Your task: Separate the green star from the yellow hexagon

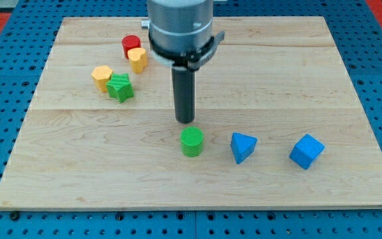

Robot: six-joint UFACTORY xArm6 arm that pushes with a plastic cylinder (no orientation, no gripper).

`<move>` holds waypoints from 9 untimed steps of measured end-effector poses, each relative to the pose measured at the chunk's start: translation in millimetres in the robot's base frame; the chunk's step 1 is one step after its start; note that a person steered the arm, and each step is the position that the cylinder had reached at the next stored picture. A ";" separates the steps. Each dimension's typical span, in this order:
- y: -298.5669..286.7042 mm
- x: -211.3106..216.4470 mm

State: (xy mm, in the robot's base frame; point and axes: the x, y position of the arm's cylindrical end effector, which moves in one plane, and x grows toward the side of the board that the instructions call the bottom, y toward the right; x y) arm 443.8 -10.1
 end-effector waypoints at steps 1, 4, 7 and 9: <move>-31.8 -41.2; -100.2 -49.0; -122.0 -64.8; -184.3 -67.5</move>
State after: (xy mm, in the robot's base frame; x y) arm 376.3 -194.4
